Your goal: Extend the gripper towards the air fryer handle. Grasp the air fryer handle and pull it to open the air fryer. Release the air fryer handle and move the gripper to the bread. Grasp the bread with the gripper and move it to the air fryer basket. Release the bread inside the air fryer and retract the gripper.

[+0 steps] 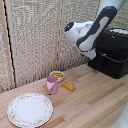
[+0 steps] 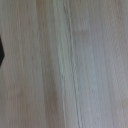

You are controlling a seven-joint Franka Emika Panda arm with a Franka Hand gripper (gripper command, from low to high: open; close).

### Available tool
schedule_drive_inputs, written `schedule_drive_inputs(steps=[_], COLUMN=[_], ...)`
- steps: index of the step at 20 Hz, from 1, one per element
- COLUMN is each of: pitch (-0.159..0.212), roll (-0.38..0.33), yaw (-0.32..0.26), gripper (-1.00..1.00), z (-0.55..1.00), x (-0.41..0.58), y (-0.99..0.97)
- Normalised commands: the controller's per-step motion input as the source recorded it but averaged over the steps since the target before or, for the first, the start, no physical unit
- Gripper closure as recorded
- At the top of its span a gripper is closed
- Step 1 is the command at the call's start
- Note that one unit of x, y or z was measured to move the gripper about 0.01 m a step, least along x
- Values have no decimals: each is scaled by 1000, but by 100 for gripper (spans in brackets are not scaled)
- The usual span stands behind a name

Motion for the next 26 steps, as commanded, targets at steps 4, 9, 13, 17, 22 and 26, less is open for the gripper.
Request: schedule_drive_inputs(steps=[4,9,13,17,22,26], pitch=[-66,-57,-35,-22,-32,1], roll=[-136,-97,-61,-100,-110,-80], yaw=[17,61,133,162,257,294], gripper=[-100,-100,-100,-100,-100,-100], z=[-319,-295,-264,-164,-10,91], x=[-346,-319,-191,-164,-53,0], y=[-654,-617,-591,-499,-363,-126])
